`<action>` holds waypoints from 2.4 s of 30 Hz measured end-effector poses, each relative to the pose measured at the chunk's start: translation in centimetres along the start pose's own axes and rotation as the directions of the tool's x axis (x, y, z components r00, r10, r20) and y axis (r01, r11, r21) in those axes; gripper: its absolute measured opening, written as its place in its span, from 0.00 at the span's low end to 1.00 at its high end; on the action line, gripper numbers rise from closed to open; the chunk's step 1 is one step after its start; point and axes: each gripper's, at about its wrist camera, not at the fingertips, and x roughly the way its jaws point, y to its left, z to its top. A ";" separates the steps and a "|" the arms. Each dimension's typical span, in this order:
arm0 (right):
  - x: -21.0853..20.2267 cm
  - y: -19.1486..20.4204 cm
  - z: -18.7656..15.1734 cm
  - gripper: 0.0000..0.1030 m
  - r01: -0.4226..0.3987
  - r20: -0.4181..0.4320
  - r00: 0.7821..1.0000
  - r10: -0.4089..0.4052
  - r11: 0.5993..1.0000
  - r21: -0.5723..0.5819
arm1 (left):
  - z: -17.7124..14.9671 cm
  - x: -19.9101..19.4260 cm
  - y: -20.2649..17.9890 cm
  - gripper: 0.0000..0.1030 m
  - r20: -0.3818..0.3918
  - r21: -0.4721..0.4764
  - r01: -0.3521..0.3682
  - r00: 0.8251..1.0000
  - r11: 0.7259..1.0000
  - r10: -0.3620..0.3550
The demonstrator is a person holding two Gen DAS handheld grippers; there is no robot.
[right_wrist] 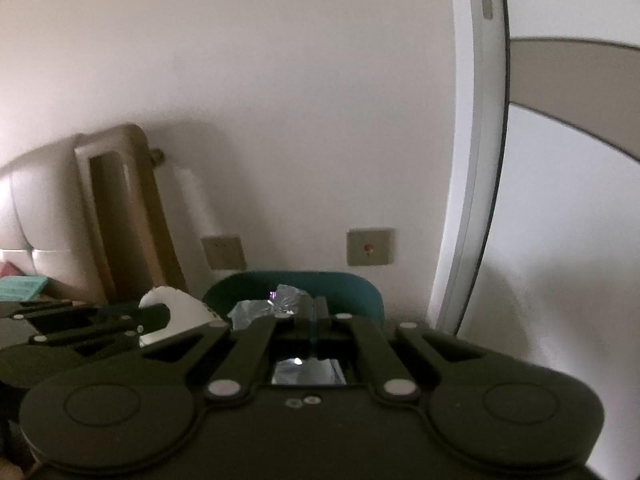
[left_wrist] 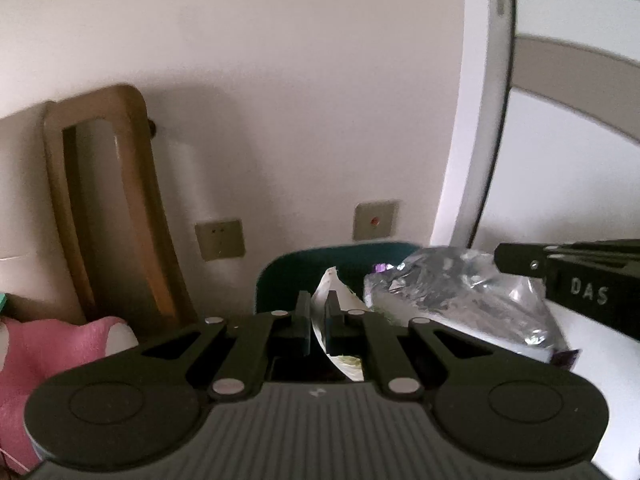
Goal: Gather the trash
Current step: 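Lift the cookie wrapper and foil bag up toward the teal wastebasket, then open both tools over the teal wastebasket to drop the wrapper and foil bag, then lower both tools back down into the floor gap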
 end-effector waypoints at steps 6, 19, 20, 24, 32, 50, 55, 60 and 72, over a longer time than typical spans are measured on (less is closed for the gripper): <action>3.5 -0.1 -0.4 0.00 0.038 -0.069 0.997 -0.039 0.999 -0.012 | -0.3 3.5 0.0 0.06 -0.070 0.011 -0.017 0.997 1.000 0.018; 7.7 -0.4 -2.3 0.07 0.057 -0.181 0.981 -0.062 0.998 -0.035 | -1.5 8.7 -1.3 0.06 -0.217 0.041 -0.016 0.976 0.999 0.025; 7.8 -0.5 -2.3 0.11 0.051 -0.187 0.981 -0.056 0.998 -0.034 | -1.7 8.8 -1.4 0.06 -0.220 0.044 -0.020 0.975 0.999 0.029; 7.6 -1.0 -2.6 0.18 0.040 -0.191 0.981 -0.044 0.999 -0.023 | -2.1 9.6 -1.5 0.07 -0.234 0.025 -0.006 0.972 1.000 0.011; 6.8 -1.7 -2.9 0.29 0.014 -0.184 0.983 -0.017 1.000 -0.018 | -2.3 9.3 -1.3 0.26 -0.235 -0.004 0.005 0.972 1.000 -0.005; -1.1 -1.6 -4.1 0.43 -0.101 -0.089 0.991 0.097 0.994 -0.037 | -2.1 1.3 -0.9 0.64 -0.076 -0.082 0.041 0.996 0.996 -0.047; -3.7 -1.8 -4.7 0.47 -0.114 -0.060 0.992 0.112 0.993 -0.035 | -3.3 -1.5 -1.0 0.73 -0.045 -0.095 0.049 0.998 0.994 -0.054; -6.6 -2.2 -5.6 0.50 -0.140 -0.027 0.990 0.139 0.990 -0.030 | -4.9 -4.7 -0.9 0.73 -0.016 -0.112 0.060 0.998 0.992 -0.062; -10.8 -3.7 -11.3 0.54 -0.190 -0.026 0.982 0.190 0.982 0.004 | -11.6 -10.0 -1.7 0.79 -0.003 -0.112 0.029 1.000 0.993 -0.029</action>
